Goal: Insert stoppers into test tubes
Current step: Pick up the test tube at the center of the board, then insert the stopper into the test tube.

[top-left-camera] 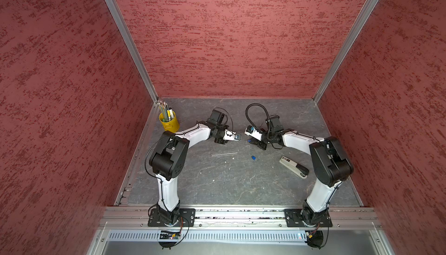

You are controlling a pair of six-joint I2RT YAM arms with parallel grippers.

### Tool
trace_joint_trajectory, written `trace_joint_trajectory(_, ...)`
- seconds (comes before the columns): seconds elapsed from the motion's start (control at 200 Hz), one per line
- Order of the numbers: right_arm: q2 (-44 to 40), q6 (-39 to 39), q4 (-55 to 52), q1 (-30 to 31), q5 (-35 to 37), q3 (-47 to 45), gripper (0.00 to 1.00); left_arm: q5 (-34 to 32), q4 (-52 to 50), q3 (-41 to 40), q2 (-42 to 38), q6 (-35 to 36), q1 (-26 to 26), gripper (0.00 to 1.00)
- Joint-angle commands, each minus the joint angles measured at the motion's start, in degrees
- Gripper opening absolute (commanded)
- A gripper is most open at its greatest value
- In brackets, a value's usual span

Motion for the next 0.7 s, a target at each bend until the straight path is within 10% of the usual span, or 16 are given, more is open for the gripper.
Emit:
trace_joint_trajectory(0.0,0.64,0.4,-0.13,0.47,-1.8,1.97,0.19,-0.2,2.29,-0.3,-1.01,0.08,-0.7,0.18)
trace_joint_trajectory(0.696,1.03,1.1,-1.0,0.43,-3.27,3.42,0.19,-1.33,8.09,-2.8,-1.14,0.51,-2.63,0.18)
